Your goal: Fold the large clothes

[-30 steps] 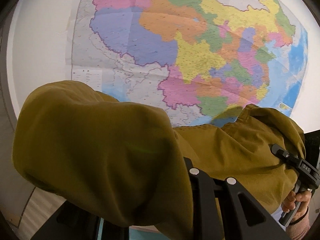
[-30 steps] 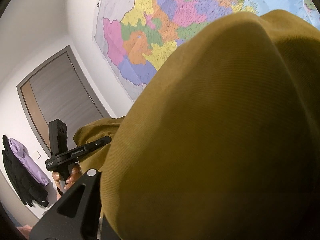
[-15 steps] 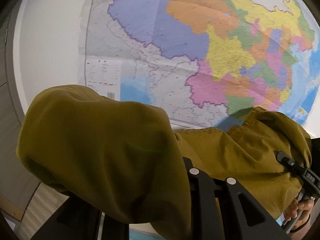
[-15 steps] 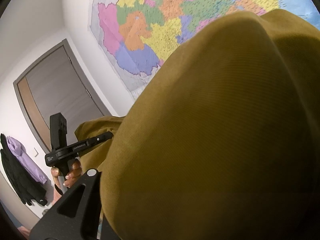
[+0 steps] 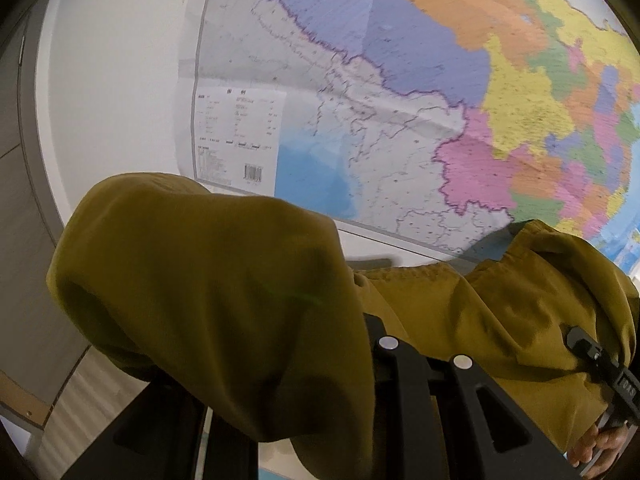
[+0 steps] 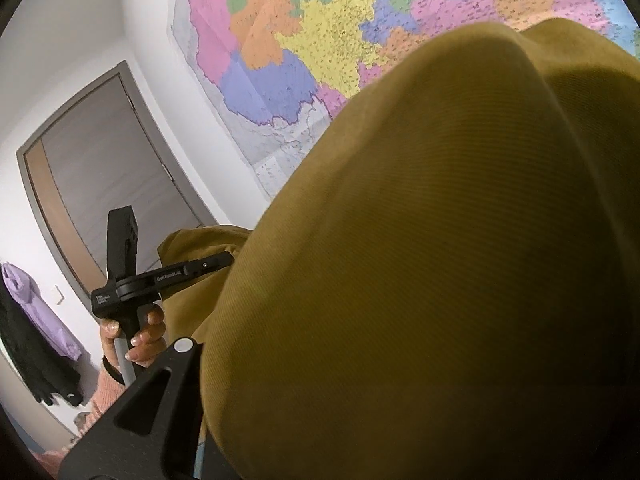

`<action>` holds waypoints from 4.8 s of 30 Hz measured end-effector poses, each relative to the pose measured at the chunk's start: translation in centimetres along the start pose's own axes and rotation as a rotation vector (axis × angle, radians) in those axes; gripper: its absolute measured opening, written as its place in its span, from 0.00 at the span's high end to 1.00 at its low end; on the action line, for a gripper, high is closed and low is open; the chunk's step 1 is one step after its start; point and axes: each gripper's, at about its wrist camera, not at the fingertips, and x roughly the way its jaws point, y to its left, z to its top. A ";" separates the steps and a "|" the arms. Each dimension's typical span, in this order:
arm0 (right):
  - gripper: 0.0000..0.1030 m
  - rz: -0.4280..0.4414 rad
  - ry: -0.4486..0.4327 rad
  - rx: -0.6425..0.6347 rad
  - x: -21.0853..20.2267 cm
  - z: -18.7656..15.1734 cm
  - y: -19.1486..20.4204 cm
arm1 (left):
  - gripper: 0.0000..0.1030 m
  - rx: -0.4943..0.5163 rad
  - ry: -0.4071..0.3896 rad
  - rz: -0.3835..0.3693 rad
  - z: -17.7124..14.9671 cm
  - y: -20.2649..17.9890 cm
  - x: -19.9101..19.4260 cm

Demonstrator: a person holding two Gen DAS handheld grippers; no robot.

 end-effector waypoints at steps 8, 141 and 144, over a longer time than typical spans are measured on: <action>0.80 -0.020 -0.048 -0.044 0.7 -0.9 0.2 | 0.82 -0.017 -0.025 0.010 1.4 0.9 2.0; 0.06 -0.304 0.162 -0.323 -8.3 -16.3 -0.7 | 0.07 0.094 0.007 0.059 -24.0 -16.0 -2.1; 0.06 -0.307 0.159 -0.333 -8.7 -16.6 -0.4 | 0.07 0.084 0.007 0.074 -24.5 -16.2 -2.6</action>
